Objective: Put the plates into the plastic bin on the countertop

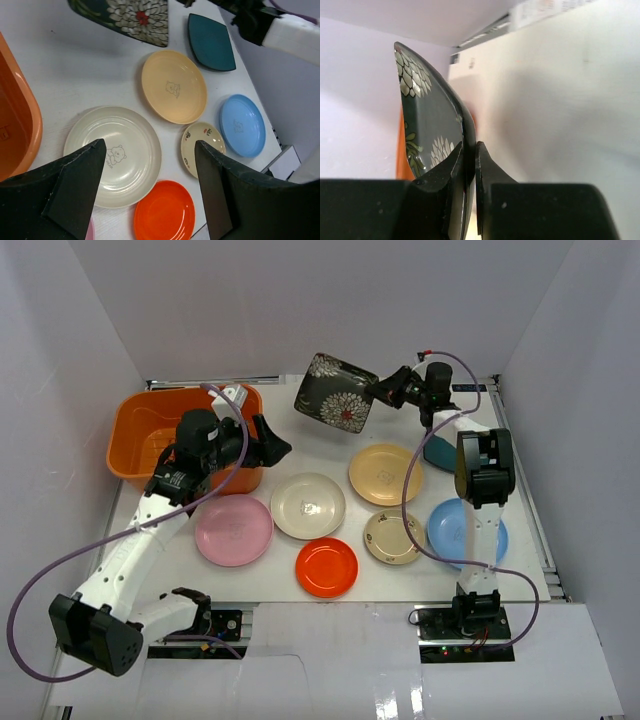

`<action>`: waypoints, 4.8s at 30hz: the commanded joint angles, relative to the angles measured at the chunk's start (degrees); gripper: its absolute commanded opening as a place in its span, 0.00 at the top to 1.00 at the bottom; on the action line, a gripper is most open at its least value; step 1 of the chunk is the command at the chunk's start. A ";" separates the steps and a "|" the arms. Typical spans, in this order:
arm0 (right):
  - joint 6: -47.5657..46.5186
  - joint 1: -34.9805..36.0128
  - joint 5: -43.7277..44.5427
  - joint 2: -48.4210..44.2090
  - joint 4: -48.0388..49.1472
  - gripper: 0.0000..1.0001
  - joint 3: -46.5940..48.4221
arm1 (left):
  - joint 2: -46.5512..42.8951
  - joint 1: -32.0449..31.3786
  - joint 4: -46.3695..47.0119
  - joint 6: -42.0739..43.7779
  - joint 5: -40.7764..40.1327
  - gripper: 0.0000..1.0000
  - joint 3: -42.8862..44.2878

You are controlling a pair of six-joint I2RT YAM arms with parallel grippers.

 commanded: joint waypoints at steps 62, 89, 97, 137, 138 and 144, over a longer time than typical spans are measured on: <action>-7.04 3.57 -13.12 -45.05 12.94 0.08 -45.70 | 19.15 45.07 -2.58 -9.91 14.08 1.00 15.61; -16.97 3.66 -8.63 -46.63 2.21 0.09 -44.55 | 32.27 45.16 -18.11 2.48 17.46 1.00 29.07; -15.48 4.01 -9.43 -46.72 4.67 0.09 -45.96 | 31.47 45.16 -19.72 4.87 7.23 1.00 23.71; -23.83 -21.73 34.43 -48.39 -14.75 0.27 -48.95 | 12.33 27.15 12.35 -7.35 -30.22 0.02 -3.44; -23.65 -23.92 34.69 -47.96 -14.75 0.23 -48.95 | 10.84 26.80 13.41 -7.35 -29.69 0.02 -4.05; -27.96 -27.98 38.21 -43.75 -18.27 0.24 -46.49 | 6.60 19.79 15.53 -0.50 -15.31 0.02 -2.22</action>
